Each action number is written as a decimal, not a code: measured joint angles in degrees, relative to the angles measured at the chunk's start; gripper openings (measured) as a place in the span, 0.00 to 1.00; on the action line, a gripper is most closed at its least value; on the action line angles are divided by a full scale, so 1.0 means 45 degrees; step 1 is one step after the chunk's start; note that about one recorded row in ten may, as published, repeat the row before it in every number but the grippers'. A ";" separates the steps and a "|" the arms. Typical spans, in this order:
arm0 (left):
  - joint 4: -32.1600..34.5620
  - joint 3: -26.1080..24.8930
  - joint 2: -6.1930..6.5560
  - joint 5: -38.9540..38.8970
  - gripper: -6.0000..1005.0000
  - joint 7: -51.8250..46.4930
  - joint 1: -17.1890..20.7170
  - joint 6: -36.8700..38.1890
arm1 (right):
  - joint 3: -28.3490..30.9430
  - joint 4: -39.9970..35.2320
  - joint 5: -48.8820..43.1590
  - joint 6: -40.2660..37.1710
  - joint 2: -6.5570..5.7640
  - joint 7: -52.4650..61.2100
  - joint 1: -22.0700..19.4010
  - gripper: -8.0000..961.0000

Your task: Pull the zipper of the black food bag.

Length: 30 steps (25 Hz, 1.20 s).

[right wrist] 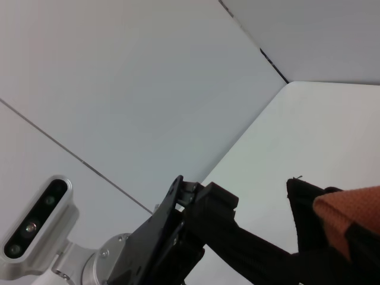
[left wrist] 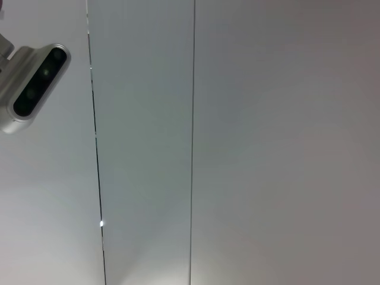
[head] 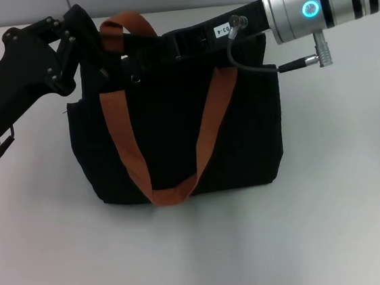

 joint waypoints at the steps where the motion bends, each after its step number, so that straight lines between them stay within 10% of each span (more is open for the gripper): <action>1: 0.0000 0.0000 0.0000 0.0000 0.03 0.0000 0.0000 0.0000 | 0.0000 0.0000 0.0000 0.0000 0.0000 0.0000 0.0000 0.26; 30: -0.0021 0.0000 -0.0001 -0.0057 0.03 -0.0040 -0.0075 0.0100 | -0.0765 0.0077 0.0444 0.0515 -0.0044 0.0083 0.0192 0.26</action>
